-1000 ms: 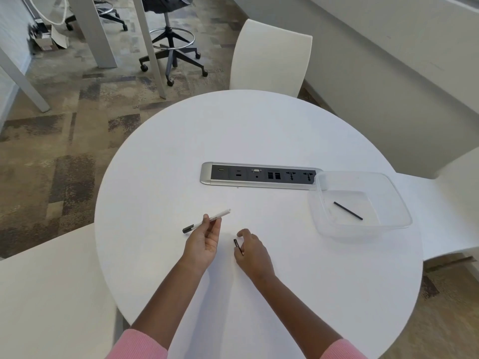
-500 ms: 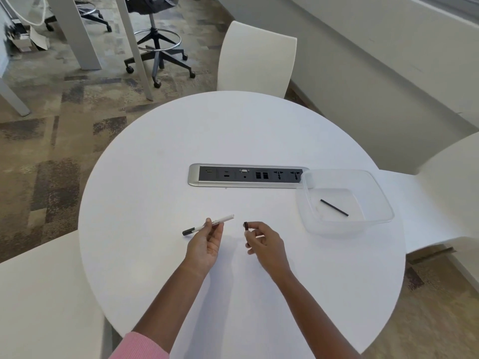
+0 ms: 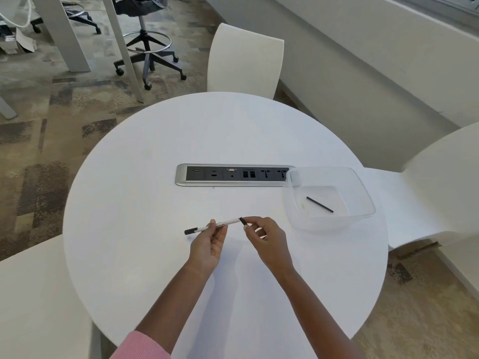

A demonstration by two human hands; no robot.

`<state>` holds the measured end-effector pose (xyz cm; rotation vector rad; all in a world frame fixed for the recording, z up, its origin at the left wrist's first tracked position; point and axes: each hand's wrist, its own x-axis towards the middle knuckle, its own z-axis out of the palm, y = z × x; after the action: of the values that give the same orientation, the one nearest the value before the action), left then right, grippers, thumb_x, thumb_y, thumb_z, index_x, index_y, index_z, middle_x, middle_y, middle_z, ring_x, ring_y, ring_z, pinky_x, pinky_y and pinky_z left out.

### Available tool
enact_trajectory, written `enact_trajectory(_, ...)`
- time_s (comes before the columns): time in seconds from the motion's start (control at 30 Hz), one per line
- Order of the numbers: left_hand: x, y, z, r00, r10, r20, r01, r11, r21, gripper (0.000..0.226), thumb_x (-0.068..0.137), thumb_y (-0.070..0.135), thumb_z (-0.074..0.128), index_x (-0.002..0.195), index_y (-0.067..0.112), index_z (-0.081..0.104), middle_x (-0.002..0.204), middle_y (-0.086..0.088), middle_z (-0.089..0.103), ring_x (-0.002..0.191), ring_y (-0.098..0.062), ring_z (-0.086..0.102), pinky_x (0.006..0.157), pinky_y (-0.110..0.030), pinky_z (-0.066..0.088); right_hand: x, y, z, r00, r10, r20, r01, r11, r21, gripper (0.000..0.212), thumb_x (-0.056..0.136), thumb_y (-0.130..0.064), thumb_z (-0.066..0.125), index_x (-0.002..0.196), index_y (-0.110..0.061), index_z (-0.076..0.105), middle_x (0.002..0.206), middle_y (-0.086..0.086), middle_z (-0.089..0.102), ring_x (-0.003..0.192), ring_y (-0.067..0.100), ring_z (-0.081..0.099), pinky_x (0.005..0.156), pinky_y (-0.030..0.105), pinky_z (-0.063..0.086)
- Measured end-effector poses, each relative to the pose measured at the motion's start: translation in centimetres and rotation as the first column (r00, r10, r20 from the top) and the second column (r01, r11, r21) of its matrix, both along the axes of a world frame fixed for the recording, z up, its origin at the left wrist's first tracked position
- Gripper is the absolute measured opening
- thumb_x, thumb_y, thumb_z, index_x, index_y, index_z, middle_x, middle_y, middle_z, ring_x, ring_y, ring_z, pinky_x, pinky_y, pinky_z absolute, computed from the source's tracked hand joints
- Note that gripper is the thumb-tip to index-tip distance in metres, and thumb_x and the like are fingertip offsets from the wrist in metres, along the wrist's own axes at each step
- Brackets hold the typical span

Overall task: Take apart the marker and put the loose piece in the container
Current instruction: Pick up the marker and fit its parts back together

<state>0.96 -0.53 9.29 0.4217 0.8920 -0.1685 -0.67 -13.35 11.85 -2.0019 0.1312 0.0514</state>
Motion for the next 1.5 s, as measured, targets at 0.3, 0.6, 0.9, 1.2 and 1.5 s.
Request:
enact_trajectory(0.3, 0.1, -0.8, 0.2, 0.999, -0.01, 0.04, 0.007, 0.997, 0.078, 0.013, 0.09, -0.002, 0.05, 0.079, 0.003, 0.054, 0.079, -0.009, 0.054, 0.074, -0.017, 0.056, 0.088, -0.032, 0.054, 0.1, -1.2, 0.0, 0.986, 0.108, 0.125, -0.074, 0.965, -0.25, 0.022, 0.086, -0.01, 0.056, 0.103, -0.018, 0.068, 0.084, 0.004, 0.051, 0.071, 0.009, 0.051, 0.064, 0.007, 0.04)
enact_trajectory(0.6, 0.0, -1.8, 0.8, 0.993, -0.062, 0.1, 0.041, 0.979, 0.198, 0.015, 0.092, 0.0, 0.049, 0.078, 0.003, 0.054, 0.077, -0.008, 0.053, 0.069, -0.013, 0.059, 0.093, -0.034, 0.043, 0.8, -1.9, 0.1, 0.961, 0.207, 0.184, -0.092, 0.867, -0.49, 0.021, 0.086, -0.004, 0.054, 0.101, -0.007, 0.069, 0.09, 0.013, 0.058, 0.089, 0.026, 0.051, 0.069, 0.025, 0.042)
enact_trajectory(0.9, 0.1, -2.4, 0.9, 0.983, -0.11, 0.147, 0.064, 0.957, 0.284, 0.015, 0.093, 0.003, 0.049, 0.079, 0.007, 0.054, 0.08, -0.004, 0.053, 0.076, -0.012, 0.055, 0.091, -0.032, 0.047, 1.1, -2.2, 1.1, 0.999, -0.014, -0.034, 0.01, 0.992, -0.128, 0.018, 0.083, -0.003, 0.057, 0.091, -0.009, 0.072, 0.084, 0.004, 0.062, 0.067, 0.006, 0.051, 0.062, 0.008, 0.041)
enact_trajectory(1.2, 0.0, -3.6, 1.5, 0.934, -0.273, 0.23, 0.177, 0.913, 0.367, 0.007, 0.092, 0.007, 0.05, 0.088, 0.008, 0.056, 0.079, -0.005, 0.056, 0.073, -0.012, 0.059, 0.059, -0.013, 0.055, 1.3, -2.5, 1.4, 0.953, -0.111, -0.283, 0.186, 0.949, 0.254, 0.02, 0.085, -0.002, 0.052, 0.076, -0.003, 0.07, 0.047, 0.0, 0.054, 0.045, 0.009, 0.049, 0.043, 0.013, 0.045)
enact_trajectory(1.5, 0.2, -3.0, 1.2, 0.964, -0.177, 0.196, 0.115, 0.95, 0.292, 0.009, 0.091, 0.004, 0.051, 0.083, 0.006, 0.054, 0.079, -0.007, 0.055, 0.069, -0.013, 0.06, 0.058, -0.016, 0.057, 0.8, -3.5, 1.5, 0.976, -0.135, -0.173, 0.166, 0.969, 0.181, 0.025, 0.093, -0.03, 0.044, 0.089, -0.016, 0.064, 0.079, -0.001, 0.061, 0.073, 0.016, 0.061, 0.061, 0.016, 0.05)
